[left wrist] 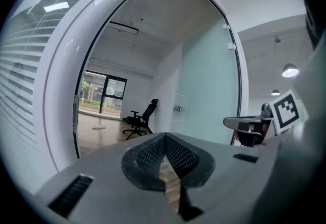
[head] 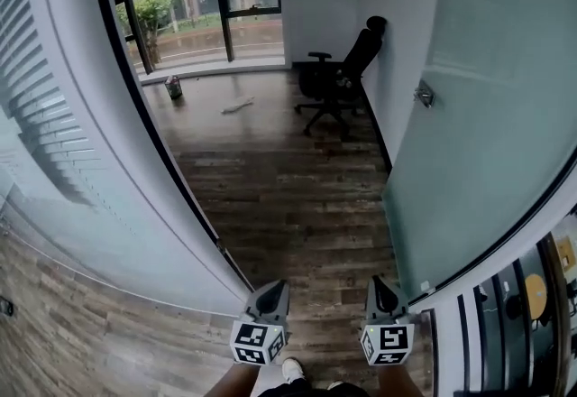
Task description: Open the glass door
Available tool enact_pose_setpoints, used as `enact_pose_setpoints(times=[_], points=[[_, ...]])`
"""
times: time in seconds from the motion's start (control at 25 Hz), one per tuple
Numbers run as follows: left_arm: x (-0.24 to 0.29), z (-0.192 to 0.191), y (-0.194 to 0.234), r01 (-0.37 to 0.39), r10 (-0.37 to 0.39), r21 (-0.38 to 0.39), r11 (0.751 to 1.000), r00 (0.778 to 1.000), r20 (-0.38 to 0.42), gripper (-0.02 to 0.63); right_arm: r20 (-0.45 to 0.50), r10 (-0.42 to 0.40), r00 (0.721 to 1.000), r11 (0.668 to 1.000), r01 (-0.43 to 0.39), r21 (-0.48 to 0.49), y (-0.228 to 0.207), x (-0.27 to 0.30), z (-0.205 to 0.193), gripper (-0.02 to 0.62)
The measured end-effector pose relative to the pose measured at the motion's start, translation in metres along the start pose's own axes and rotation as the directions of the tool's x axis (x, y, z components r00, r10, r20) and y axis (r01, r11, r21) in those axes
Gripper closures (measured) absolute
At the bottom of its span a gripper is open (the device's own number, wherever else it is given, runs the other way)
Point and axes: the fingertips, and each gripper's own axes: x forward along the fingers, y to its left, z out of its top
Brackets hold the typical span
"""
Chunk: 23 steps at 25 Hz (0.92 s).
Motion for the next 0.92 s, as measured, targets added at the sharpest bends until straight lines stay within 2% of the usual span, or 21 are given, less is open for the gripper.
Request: enact_pose_setpoints(times=[0.48,0.92], points=[[-0.068,-0.019,-0.092,-0.049,0.049,0.024,0.999,0.999,0.010,0.603,0.010,0.059,0.998,0.998,-0.059,-0.006,-0.012,-0.104,-0.024,0.580],[-0.117,-0.034,-0.137,-0.067,0.065,0.055,0.996,0.998,0.023,0.603,0.044,0.080,0.996,0.997,-0.079,-0.020,-0.013,-0.168,-0.023,0.580]])
